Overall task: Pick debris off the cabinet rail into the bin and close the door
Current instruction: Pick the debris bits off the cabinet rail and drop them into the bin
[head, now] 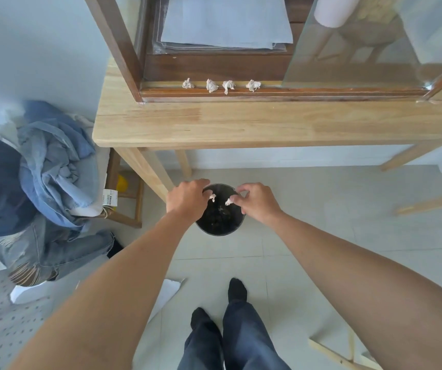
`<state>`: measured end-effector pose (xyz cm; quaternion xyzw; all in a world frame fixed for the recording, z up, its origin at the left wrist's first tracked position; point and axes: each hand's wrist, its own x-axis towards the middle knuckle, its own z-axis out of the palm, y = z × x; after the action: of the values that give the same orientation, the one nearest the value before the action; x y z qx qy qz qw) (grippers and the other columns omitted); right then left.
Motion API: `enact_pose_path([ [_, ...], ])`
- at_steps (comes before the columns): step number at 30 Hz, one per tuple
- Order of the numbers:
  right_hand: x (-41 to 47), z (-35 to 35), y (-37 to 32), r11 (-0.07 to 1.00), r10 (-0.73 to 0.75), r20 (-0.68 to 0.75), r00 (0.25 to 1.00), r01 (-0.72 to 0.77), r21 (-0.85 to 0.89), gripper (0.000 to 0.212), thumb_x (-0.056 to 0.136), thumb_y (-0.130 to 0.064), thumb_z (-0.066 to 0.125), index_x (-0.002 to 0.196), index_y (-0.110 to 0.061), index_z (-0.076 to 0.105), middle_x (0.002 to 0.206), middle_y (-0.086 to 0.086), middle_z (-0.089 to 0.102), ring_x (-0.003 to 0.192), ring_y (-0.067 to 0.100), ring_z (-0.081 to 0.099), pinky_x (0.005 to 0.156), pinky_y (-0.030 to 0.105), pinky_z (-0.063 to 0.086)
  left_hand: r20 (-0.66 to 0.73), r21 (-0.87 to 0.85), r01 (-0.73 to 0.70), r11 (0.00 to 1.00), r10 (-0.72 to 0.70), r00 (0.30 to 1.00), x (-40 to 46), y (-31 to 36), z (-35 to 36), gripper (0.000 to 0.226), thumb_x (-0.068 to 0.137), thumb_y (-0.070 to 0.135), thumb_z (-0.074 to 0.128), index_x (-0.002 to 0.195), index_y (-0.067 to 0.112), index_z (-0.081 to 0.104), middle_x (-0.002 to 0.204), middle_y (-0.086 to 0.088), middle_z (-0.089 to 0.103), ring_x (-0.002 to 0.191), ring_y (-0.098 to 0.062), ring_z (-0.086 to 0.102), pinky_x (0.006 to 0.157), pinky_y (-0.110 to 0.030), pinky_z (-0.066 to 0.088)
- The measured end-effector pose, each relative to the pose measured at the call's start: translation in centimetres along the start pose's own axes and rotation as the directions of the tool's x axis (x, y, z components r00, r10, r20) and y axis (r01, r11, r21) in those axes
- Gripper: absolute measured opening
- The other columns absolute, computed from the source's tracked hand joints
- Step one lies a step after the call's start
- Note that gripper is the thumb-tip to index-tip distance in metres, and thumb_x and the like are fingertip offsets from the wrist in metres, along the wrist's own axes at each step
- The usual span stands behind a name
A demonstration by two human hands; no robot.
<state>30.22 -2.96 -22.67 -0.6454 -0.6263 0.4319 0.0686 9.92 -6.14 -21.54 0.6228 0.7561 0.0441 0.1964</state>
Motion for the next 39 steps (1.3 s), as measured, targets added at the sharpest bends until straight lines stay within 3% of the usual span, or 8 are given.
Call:
enact_pose_path([
  [6,-0.1,-1.5,0.1,1.0,-0.006,-0.039,0.999,0.006,0.012,0.041,0.099,-0.042,0.075,0.134,-0.02,0.073,0.064,-0.011,0.07,0.068,0.009,0.075,0.086,0.033,0.059,0.016,-0.019,0.024,1.0,-0.024,1.0,-0.5,0.1,-1.2,0.036,0.103,0.044,0.052,0.137,0.037,0.064,0.109,0.0,0.078,0.098,-0.031,0.071,0.081,-0.044,0.059],
  [9,-0.8,-2.3,-0.6,0.999,-0.031,-0.067,0.997,0.033,0.02,0.041,0.099,-0.043,0.074,0.134,-0.022,0.073,0.061,-0.008,0.071,0.07,0.009,0.073,0.092,0.036,0.06,-0.011,-0.018,0.009,1.0,-0.009,1.0,-1.4,0.2,-2.2,0.037,0.104,0.044,0.054,0.138,0.036,0.065,0.112,0.0,0.078,0.097,-0.028,0.072,0.082,-0.045,0.061],
  [16,-3.8,-4.0,-3.7,0.992,-0.103,-0.159,0.982,0.112,0.05,0.037,0.1,-0.043,0.071,0.133,-0.028,0.075,0.058,-0.007,0.07,0.071,0.008,0.07,0.085,0.034,0.058,-0.07,-0.003,-0.059,0.998,0.059,0.996,-3.6,0.4,-6.7,0.038,0.103,0.046,0.055,0.138,0.038,0.064,0.111,0.003,0.078,0.101,-0.027,0.071,0.076,-0.037,0.053],
  [21,-6.6,-5.8,-6.2,0.981,-0.152,-0.242,0.958,0.175,0.08,0.038,0.098,-0.049,0.073,0.129,-0.028,0.078,0.064,-0.006,0.071,0.078,0.016,0.073,0.085,0.034,0.058,-0.13,-0.037,-0.119,0.992,0.113,0.985,-5.4,1.0,-11.1,0.04,0.103,0.05,0.054,0.139,0.037,0.064,0.106,0.002,0.078,0.097,-0.026,0.071,0.082,-0.039,0.059],
  [26,-8.5,-7.8,-9.6,0.963,-0.201,-0.317,0.927,0.246,0.107,0.034,0.099,-0.05,0.072,0.124,-0.029,0.079,0.062,-0.001,0.074,0.069,0.013,0.071,0.083,0.036,0.059,-0.255,-0.095,-0.22,0.971,0.19,0.948,-6.3,2.1,-15.4,0.037,0.102,0.044,0.061,0.134,0.029,0.069,0.119,0.002,0.074,0.1,-0.024,0.07,0.086,-0.04,0.06],
  [31,-8.8,-9.4,-12.8,0.946,-0.252,-0.368,0.895,0.308,0.101,0.019,0.1,-0.045,0.072,0.109,-0.032,0.082,0.049,-0.009,0.066,0.054,0.005,0.062,0.078,0.038,0.06,-0.292,-0.054,-0.202,0.978,0.178,0.94,-5.6,2.3,-18.4,0.037,0.102,0.049,0.058,0.135,0.035,0.068,0.107,0.003,0.078,0.099,-0.027,0.07,0.083,-0.04,0.058],
  [36,-7.3,-11.0,-15.2,0.929,-0.304,-0.39,0.869,0.361,0.081,0.012,0.099,-0.041,0.074,0.105,-0.033,0.081,0.059,-0.004,0.067,0.064,0.018,0.072,0.079,0.038,0.062,-0.315,-0.032,-0.163,0.986,0.145,0.938,-3.5,2.6,-20.0,0.038,0.102,0.052,0.056,0.136,0.039,0.066,0.101,0.004,0.079,0.1,-0.029,0.069,0.081,-0.039,0.056],
  [39,-5.4,-11.4,-16.5,0.931,-0.307,-0.384,0.871,0.358,0.069,0.027,0.1,-0.04,0.073,0.122,-0.026,0.081,0.066,-0.003,0.067,0.073,0.026,0.071,0.081,0.04,0.061,-0.326,-0.018,-0.145,0.989,0.131,0.936,-1.9,2.8,-20.4,0.039,0.102,0.053,0.055,0.138,0.041,0.063,0.101,0.003,0.078,0.099,-0.03,0.07,0.081,-0.04,0.057],
])
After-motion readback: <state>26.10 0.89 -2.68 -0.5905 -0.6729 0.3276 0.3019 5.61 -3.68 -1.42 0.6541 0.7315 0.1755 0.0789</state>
